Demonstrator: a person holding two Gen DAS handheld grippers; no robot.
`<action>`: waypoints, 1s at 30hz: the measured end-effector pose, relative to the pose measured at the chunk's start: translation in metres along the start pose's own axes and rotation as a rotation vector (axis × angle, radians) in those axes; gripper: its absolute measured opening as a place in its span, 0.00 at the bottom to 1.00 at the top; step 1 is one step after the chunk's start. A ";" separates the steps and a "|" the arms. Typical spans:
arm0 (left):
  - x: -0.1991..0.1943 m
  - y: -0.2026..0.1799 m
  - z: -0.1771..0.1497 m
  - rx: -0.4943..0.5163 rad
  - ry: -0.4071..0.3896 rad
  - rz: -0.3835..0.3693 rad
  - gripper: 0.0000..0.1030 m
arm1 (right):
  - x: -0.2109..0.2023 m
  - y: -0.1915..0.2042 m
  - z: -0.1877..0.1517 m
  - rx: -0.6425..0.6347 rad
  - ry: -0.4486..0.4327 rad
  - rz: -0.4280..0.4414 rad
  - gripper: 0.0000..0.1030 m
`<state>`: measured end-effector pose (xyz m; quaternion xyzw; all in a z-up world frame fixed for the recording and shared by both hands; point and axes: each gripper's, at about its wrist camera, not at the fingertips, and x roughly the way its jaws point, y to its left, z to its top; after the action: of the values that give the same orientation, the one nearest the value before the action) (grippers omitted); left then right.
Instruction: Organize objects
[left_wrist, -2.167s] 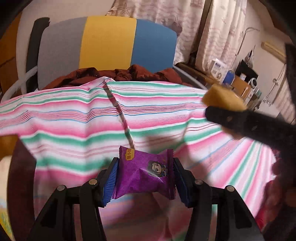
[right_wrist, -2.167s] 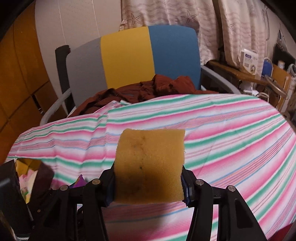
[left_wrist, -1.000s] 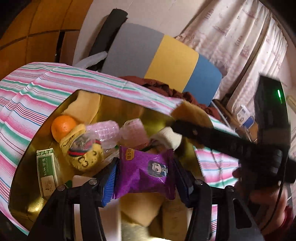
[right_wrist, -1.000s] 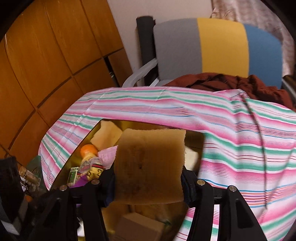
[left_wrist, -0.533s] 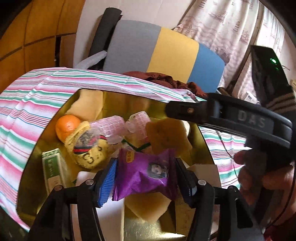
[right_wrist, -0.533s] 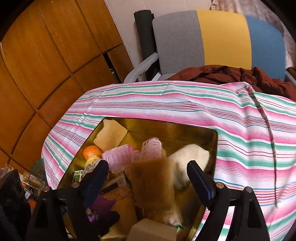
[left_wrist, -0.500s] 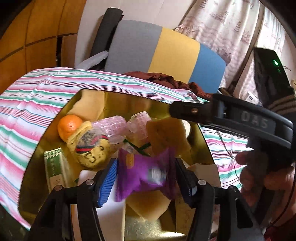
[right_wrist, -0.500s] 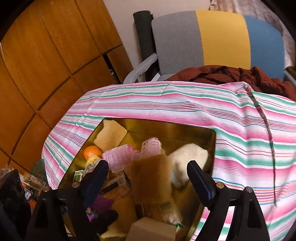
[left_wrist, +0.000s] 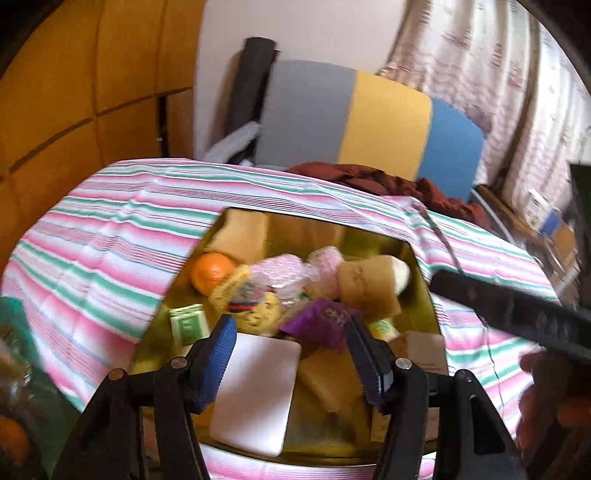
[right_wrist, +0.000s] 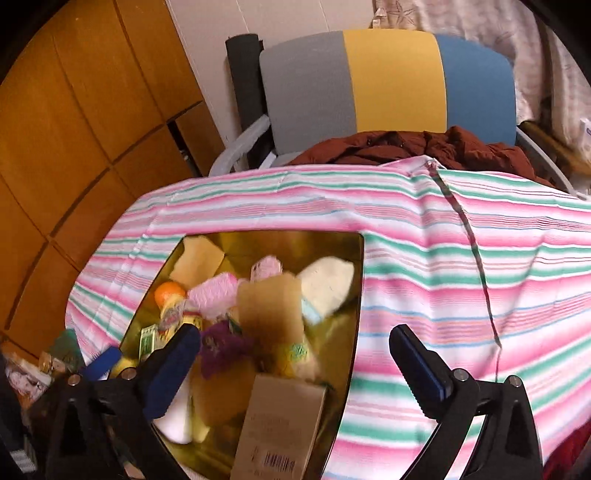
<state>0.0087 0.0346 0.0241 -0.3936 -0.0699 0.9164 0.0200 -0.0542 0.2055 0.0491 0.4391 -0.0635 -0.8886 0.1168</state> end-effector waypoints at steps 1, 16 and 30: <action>-0.003 0.002 0.001 -0.010 0.000 0.021 0.60 | -0.002 0.004 -0.002 -0.008 0.012 -0.007 1.00; -0.027 0.013 0.008 0.008 0.004 0.145 0.58 | -0.004 0.034 -0.022 -0.074 0.052 -0.175 1.00; -0.023 0.011 0.008 0.042 0.049 0.154 0.57 | -0.004 0.038 -0.021 -0.091 0.037 -0.198 1.00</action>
<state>0.0188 0.0202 0.0447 -0.4198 -0.0198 0.9065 -0.0406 -0.0295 0.1691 0.0474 0.4540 0.0229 -0.8893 0.0497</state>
